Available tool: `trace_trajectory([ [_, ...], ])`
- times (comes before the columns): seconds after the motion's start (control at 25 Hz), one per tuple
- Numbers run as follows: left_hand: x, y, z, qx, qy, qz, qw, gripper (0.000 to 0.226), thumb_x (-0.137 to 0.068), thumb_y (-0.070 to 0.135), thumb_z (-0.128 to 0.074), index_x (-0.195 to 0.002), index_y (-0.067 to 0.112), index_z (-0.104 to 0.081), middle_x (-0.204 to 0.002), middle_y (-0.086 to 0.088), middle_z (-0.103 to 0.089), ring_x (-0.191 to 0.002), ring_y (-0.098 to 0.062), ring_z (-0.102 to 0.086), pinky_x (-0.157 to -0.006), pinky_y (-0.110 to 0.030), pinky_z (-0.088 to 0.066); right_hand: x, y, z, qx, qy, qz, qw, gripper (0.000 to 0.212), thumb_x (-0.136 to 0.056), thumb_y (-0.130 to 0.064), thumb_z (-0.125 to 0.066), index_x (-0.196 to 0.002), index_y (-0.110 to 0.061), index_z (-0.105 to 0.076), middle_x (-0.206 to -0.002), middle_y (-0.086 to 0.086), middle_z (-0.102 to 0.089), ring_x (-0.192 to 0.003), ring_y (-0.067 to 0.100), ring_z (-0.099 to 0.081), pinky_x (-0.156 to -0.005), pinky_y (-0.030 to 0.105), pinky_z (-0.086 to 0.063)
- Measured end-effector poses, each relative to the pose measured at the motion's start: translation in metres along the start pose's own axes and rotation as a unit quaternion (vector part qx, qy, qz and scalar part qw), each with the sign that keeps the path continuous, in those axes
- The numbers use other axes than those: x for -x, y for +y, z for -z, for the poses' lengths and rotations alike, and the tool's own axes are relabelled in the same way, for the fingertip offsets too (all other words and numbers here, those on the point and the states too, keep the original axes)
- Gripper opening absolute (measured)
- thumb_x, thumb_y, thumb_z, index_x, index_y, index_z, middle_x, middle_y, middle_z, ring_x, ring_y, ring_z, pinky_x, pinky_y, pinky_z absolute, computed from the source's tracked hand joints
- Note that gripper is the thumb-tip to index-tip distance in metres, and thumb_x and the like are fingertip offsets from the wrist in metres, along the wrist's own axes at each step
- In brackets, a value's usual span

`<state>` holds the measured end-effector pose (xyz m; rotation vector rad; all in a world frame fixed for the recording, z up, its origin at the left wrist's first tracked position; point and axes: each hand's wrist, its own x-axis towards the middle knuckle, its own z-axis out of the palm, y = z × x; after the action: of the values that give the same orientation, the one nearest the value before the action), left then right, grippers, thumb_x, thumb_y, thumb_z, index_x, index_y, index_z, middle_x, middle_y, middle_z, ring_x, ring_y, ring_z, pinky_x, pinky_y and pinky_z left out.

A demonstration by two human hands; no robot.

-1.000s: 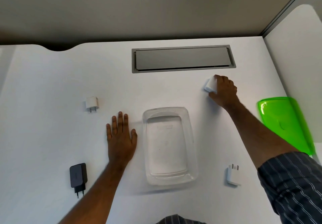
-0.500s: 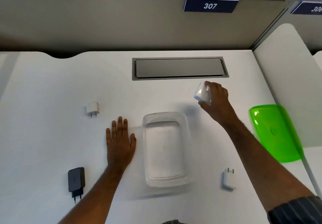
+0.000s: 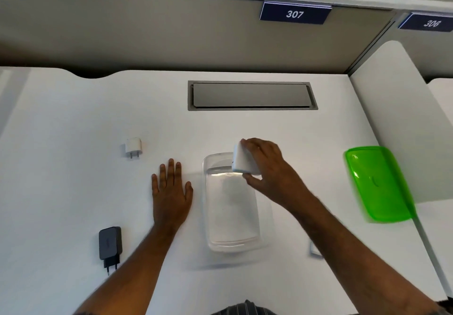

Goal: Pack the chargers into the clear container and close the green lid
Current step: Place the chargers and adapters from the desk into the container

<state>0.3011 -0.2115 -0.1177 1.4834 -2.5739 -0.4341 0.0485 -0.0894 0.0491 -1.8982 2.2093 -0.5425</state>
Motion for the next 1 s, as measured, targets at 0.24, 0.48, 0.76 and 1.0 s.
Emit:
trace_trajectory([
  [0.24, -0.001, 0.002, 0.002, -0.007, -0.006, 0.005, 1.0, 0.069, -0.102, 0.045, -0.021, -0.162, 0.012, -0.017, -0.172, -0.011, -0.01, -0.159, -0.031, -0.008, -0.128, -0.056, -0.011, 0.006, -0.02, -0.044, -0.001, -0.076, 0.01, 0.997, 0.078, -0.081, -0.026, -0.076, -0.147, -0.005, -0.04, -0.146, 0.01, -0.049, -0.133, 0.028, -0.045, -0.11, 0.038, -0.042],
  [0.48, 0.0, 0.002, 0.002, -0.017, -0.01, 0.011, 1.0, 0.069, -0.103, 0.044, -0.024, -0.163, 0.014, -0.013, -0.173, -0.01, -0.007, -0.16, -0.03, -0.005, -0.128, -0.055, -0.011, 0.0, -0.028, -0.084, -0.002, -0.122, -0.04, 0.992, 0.074, -0.082, -0.022, -0.074, -0.146, -0.006, -0.04, -0.147, 0.011, -0.048, -0.135, 0.029, -0.043, -0.111, 0.036, -0.038],
  [0.76, -0.001, 0.002, 0.0, -0.016, 0.002, 0.01, 1.0, 0.068, -0.103, 0.042, -0.029, -0.163, 0.013, -0.016, -0.172, -0.01, -0.01, -0.16, -0.03, -0.007, -0.128, -0.055, -0.011, -0.008, -0.024, -0.109, 0.009, -0.13, -0.067, 0.989, 0.074, -0.079, -0.018, -0.075, -0.145, -0.007, -0.042, -0.145, 0.012, -0.049, -0.134, 0.031, -0.045, -0.107, 0.039, -0.043],
  [1.0, -0.001, 0.002, 0.0, -0.017, -0.001, 0.012, 1.0, 0.068, -0.103, 0.042, -0.027, -0.163, 0.013, -0.015, -0.172, -0.01, -0.009, -0.16, -0.03, -0.007, -0.128, -0.055, -0.012, -0.006, -0.022, -0.118, -0.016, -0.124, -0.071, 0.99, 0.076, -0.081, -0.019, -0.078, -0.147, -0.012, -0.041, -0.151, 0.01, -0.042, -0.141, 0.027, -0.038, -0.112, 0.038, -0.041],
])
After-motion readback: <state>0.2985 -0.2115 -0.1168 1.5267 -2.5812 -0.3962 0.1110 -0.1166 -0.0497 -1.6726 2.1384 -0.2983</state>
